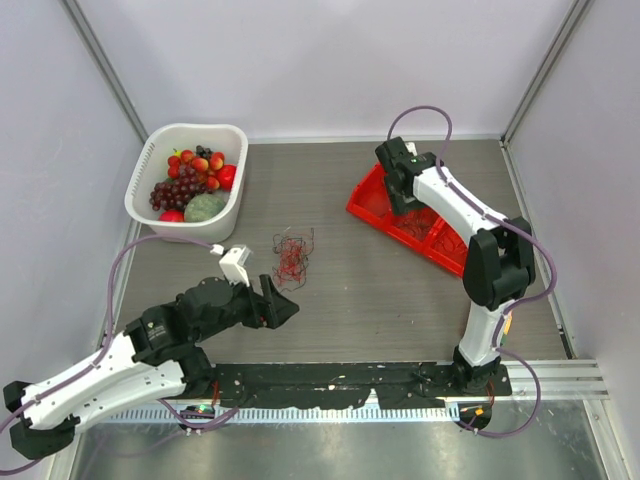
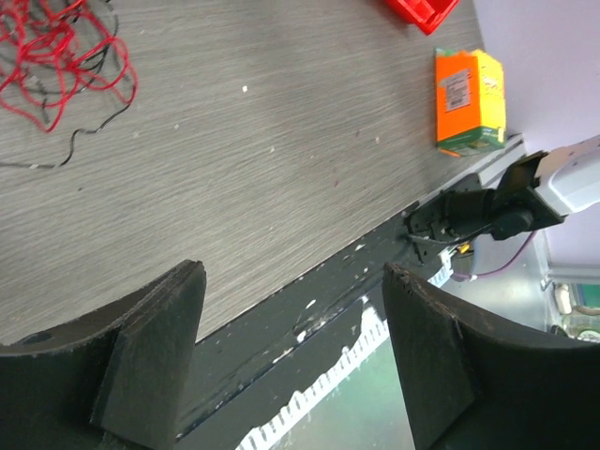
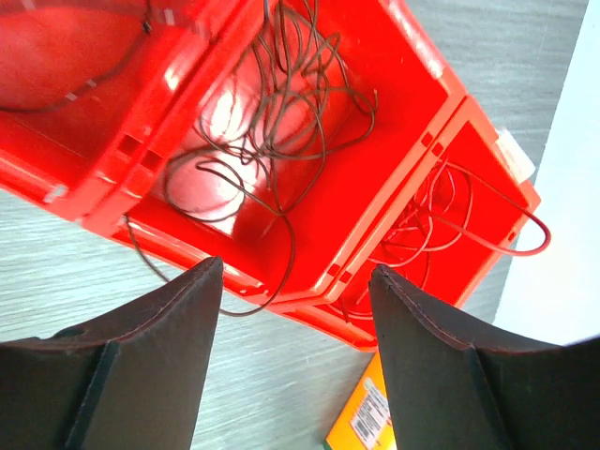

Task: Untangle the cables
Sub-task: Place the cable in the bin.

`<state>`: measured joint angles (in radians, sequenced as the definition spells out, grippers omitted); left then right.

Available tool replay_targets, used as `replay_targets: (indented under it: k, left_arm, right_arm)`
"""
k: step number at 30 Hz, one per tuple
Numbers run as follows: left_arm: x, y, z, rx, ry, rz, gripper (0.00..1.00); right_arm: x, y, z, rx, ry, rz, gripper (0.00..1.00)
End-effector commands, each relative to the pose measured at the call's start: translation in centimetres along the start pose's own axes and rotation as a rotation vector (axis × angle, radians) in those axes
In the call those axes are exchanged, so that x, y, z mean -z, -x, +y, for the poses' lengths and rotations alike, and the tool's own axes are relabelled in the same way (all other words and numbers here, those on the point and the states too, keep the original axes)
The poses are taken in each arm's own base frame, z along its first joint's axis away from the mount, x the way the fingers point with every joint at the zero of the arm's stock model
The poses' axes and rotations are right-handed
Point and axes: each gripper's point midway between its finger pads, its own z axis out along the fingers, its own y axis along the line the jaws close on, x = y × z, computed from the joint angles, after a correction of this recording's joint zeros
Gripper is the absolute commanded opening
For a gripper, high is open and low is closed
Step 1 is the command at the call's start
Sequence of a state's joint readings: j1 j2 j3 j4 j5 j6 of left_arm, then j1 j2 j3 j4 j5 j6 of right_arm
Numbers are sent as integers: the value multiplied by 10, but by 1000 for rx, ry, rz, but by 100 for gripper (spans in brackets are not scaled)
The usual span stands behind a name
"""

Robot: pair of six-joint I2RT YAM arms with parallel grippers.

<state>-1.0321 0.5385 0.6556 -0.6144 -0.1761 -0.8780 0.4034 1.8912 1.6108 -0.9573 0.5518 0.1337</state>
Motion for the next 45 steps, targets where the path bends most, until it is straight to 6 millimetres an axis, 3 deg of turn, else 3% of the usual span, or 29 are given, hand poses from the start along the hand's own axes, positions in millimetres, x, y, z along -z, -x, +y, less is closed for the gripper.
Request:
replay_targets:
  k: [1, 6, 10, 12, 15, 17, 18, 19, 21, 25, 27, 30, 31, 32, 33, 34, 37, 40, 41, 42, 45]
  left_arm:
    - [-12, 19, -34, -1, -115, -53, 78]
    - [-34, 48, -75, 2, -214, -74, 80]
    - [-59, 91, -92, 26, -266, -96, 81]
    - [-78, 113, -85, 46, -258, -119, 71]
    - [-101, 136, -67, 91, -215, -115, 65]
    - [-114, 135, -67, 108, -239, -66, 62]
    - [-116, 133, -68, 102, -252, -54, 62]
    - [-116, 131, -66, 99, -248, -55, 62]
    - [-113, 126, -55, 85, -206, -65, 63]
    - [-91, 115, -20, 57, -55, -98, 70]
    - [-80, 106, -1, 42, 27, -97, 73]
    - [-66, 87, 29, 32, 142, -81, 75]
    - [-63, 83, 43, 35, 198, -94, 75]
    - [-58, 79, 51, 41, 222, -105, 75]
    - [-57, 72, 61, 51, 252, -99, 75]
    - [-55, 67, 67, 62, 267, -103, 74]
    - [-55, 53, 84, 106, 308, -92, 68]
    - [-61, 48, 96, 128, 338, -83, 60]
    - [-61, 48, 100, 131, 356, -81, 56]
    - [-63, 48, 104, 137, 376, -70, 52]
    - [-65, 43, 117, 145, 447, -31, 46]
  right_arm:
    - [19, 34, 7, -82, 96, -132, 69]
    - [16, 39, 8, -95, 107, -144, 69]
    - [15, 39, 11, -118, 154, -159, 69]
    - [15, 39, 11, -142, 195, -168, 68]
    - [14, 38, 3, -202, 217, -170, 66]
    - [24, 44, 1, -249, 268, -211, 66]
    - [38, 52, -3, -286, 295, -264, 65]
    - [42, 50, 1, -304, 328, -268, 66]
    - [72, 57, -8, -363, 381, -357, 66]
    - [111, 56, -5, -412, 519, -468, 68]
    - [128, 50, 14, -401, 656, -475, 68]
    - [147, 27, 62, -328, 859, -443, 68]
    - [156, 28, 68, -334, 885, -473, 68]
    - [156, 13, 90, -299, 910, -445, 68]
    - [163, 14, 99, -302, 940, -470, 68]
    - [168, 0, 123, -261, 986, -450, 68]
    - [182, -16, 171, -230, 1094, -435, 63]
    - [173, -30, 199, -301, 1157, -345, 53]
    - [182, -22, 205, -320, 1224, -374, 52]
    - [175, -31, 216, -355, 1249, -308, 49]
    - [183, -32, 235, -375, 1375, -267, 48]
